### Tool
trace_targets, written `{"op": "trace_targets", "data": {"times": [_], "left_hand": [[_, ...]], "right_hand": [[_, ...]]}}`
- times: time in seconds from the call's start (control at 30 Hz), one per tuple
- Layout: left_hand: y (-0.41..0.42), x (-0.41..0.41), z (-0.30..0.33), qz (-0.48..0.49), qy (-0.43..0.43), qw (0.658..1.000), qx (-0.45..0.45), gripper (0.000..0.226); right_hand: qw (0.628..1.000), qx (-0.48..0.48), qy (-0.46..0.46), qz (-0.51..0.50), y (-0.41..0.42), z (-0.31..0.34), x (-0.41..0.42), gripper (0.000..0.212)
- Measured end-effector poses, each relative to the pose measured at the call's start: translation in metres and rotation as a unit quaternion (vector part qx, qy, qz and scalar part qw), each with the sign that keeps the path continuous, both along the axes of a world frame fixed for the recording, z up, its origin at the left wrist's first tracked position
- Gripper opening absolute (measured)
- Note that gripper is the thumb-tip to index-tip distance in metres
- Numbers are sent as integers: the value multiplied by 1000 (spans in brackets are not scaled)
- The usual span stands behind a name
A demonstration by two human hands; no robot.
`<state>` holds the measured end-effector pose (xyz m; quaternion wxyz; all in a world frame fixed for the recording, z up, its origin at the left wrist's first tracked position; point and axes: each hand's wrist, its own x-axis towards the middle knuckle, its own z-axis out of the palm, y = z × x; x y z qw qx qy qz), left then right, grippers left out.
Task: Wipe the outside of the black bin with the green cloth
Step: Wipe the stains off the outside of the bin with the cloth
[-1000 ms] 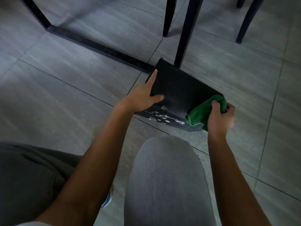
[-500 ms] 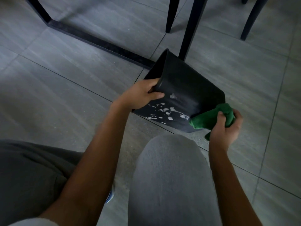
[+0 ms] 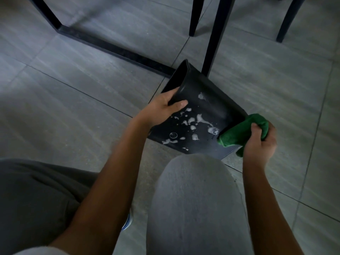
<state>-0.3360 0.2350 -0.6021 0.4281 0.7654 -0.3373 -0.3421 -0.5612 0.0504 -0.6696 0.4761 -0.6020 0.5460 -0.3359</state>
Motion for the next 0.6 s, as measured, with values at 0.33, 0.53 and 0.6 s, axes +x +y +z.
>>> {"op": "trace_targets", "data": {"times": [0.33,0.53,0.6], "left_hand": [[-5,-9,-16,97,3,994,-41,35],[-8,-11,-20,131,-38,990,-28,45],[-12,-13,-22,130,-59,989,-37,49]], "right_hand": [[943,267,-199,-10,-9,23,25,26],[980,152,-125,-6,-13,-7,38,42],[987,141,-78,-9,-15,-20,34,46]]}}
